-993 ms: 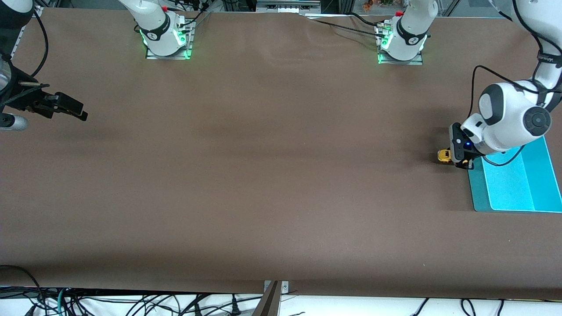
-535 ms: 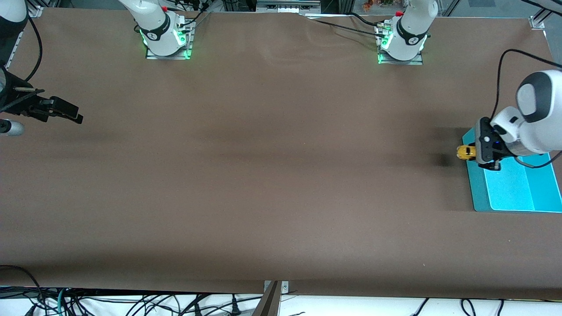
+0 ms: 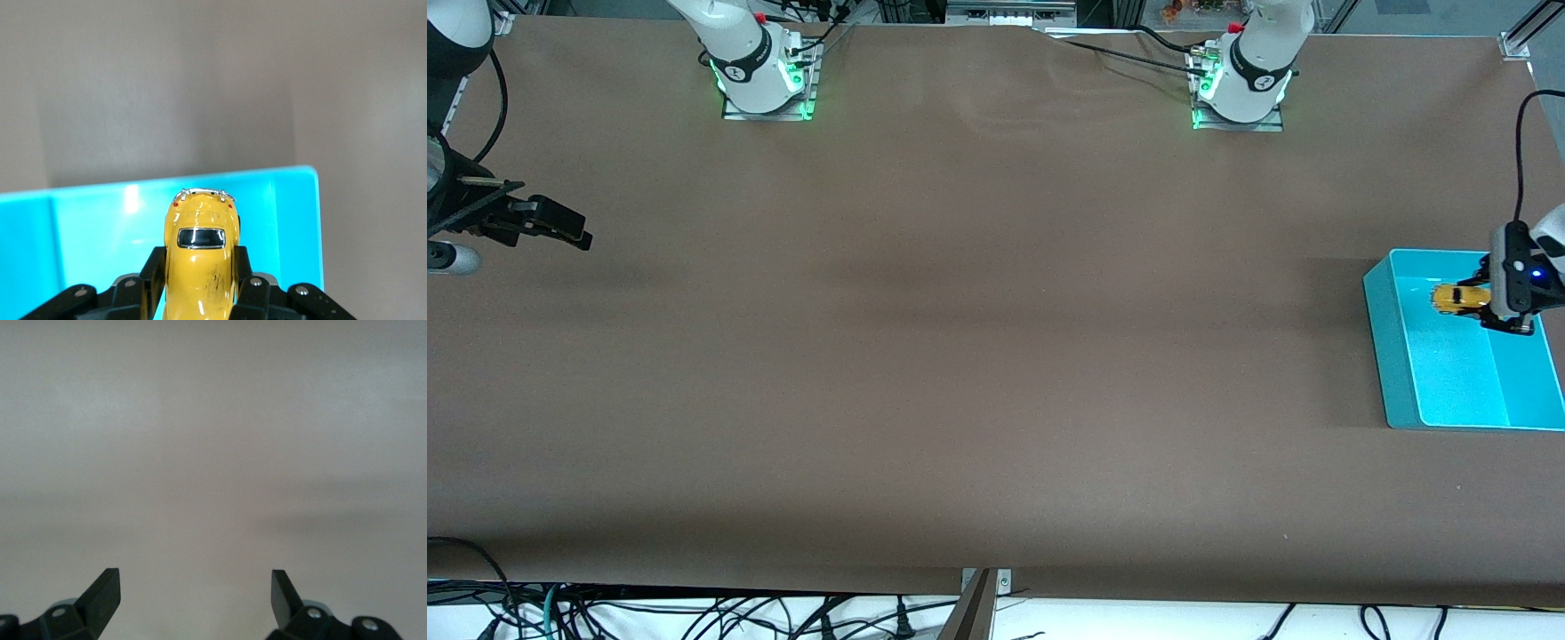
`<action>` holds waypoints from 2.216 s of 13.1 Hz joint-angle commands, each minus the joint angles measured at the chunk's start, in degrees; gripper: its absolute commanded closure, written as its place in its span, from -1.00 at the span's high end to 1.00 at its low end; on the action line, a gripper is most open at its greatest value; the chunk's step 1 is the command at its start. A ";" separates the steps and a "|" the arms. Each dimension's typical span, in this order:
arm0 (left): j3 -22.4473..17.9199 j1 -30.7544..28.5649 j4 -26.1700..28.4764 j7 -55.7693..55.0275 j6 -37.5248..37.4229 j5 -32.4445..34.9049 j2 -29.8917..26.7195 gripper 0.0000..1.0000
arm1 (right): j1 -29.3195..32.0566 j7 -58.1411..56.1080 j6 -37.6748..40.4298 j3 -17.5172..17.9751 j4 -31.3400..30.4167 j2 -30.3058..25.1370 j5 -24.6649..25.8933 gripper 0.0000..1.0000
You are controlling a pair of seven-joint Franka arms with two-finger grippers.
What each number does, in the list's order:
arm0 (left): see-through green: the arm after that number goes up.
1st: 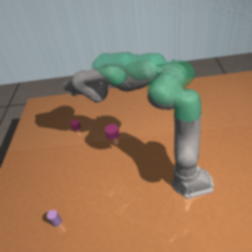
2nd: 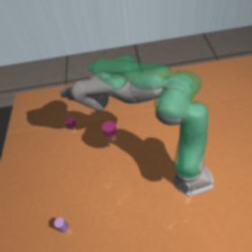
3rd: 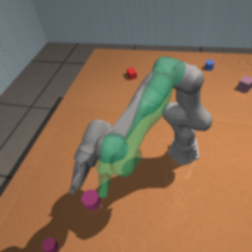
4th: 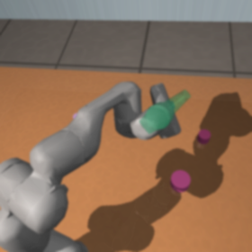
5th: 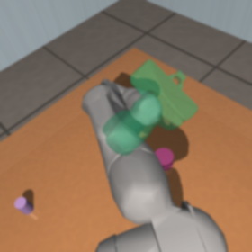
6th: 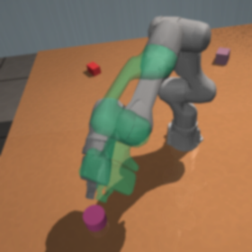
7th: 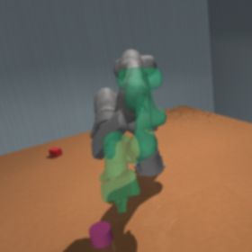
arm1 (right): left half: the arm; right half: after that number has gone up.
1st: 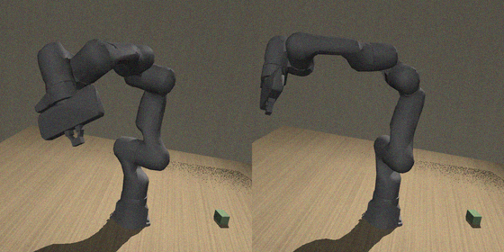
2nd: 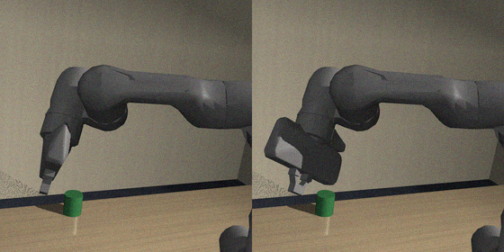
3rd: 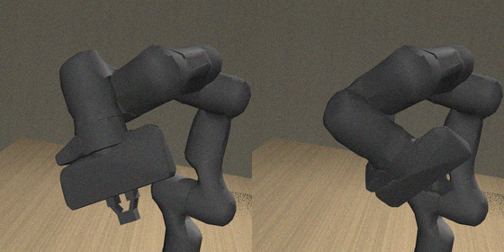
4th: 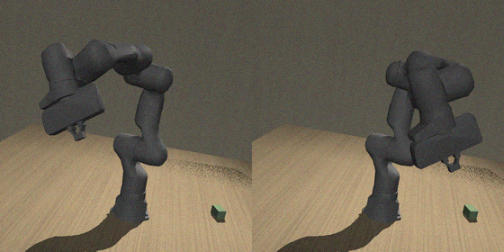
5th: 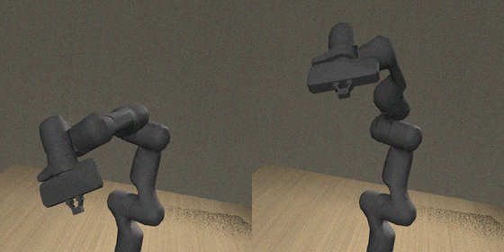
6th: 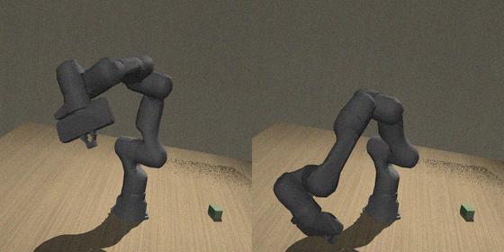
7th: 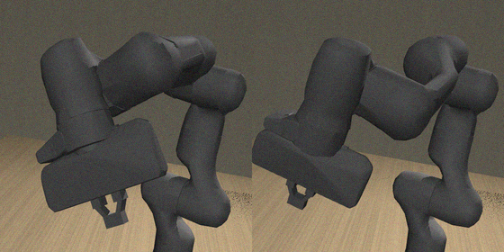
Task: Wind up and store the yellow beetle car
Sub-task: 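Lower the car into the bin and open the left gripper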
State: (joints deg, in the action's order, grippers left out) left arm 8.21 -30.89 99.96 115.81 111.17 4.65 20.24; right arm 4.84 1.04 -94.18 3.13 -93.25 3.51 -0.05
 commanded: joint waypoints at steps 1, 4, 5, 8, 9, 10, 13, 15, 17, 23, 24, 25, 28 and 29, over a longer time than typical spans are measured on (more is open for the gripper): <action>0.67 -0.66 -4.33 1.18 2.28 1.51 6.11 -0.38 | -0.01 -0.86 1.46 0.29 1.58 0.53 0.67 1.00; 0.06 -1.10 -4.25 1.00 6.24 1.42 10.15 -0.38 | 0.08 -1.12 1.55 0.21 1.58 0.53 0.75 1.00; -0.56 -1.10 -3.64 0.82 7.65 1.51 11.12 -0.38 | 0.08 -1.12 1.63 0.21 1.58 0.53 0.67 1.00; -2.66 -0.58 -3.37 0.82 10.21 1.51 13.15 -0.38 | -0.01 -0.95 1.63 0.29 1.58 0.53 0.67 1.00; -3.11 -0.48 -3.37 0.74 10.56 1.59 14.02 -0.38 | -0.01 -0.95 1.63 0.30 1.58 0.53 0.67 1.00; -3.20 -0.48 -3.37 0.82 11.87 1.68 15.08 -0.38 | -0.01 -0.95 1.63 0.21 1.58 0.53 0.67 1.00; -3.38 -0.48 -3.37 0.56 12.94 2.82 17.28 -0.36 | -0.01 -0.95 1.72 0.30 1.58 0.53 0.67 1.00; -3.46 -0.57 -3.37 0.56 14.86 2.82 18.42 -0.35 | -0.01 -0.95 1.72 0.21 1.58 0.53 0.67 1.00; -3.46 -0.66 -3.37 0.47 15.04 2.74 18.78 -0.35 | -0.01 -0.95 1.72 0.30 1.58 0.53 0.67 1.00; -3.46 -0.48 -3.54 0.38 16.54 2.56 20.19 0.29 | -0.01 -0.86 1.72 0.21 1.58 0.53 0.58 1.00; -3.38 -0.40 -3.98 0.38 16.19 2.56 19.92 0.77 | -0.01 -0.86 1.72 0.29 1.58 0.45 0.67 1.00; -3.37 -0.31 -4.16 0.38 15.49 2.56 19.40 1.00 | -0.01 -0.86 1.72 0.30 1.58 0.53 0.67 1.00; -3.03 0.22 -4.42 -4.87 7.08 2.30 14.93 1.00 | -0.01 -0.86 1.72 0.29 1.58 0.53 0.67 1.00; -2.85 0.92 -4.77 -7.59 3.48 2.30 12.82 1.00 | -0.01 -0.86 1.72 0.30 1.58 0.45 0.67 1.00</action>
State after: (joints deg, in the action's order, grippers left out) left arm 5.22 -31.17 95.59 112.56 121.02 6.14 37.62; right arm 4.83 0.83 -93.81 3.22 -93.24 3.52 -0.05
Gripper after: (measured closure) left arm 0.009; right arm 0.000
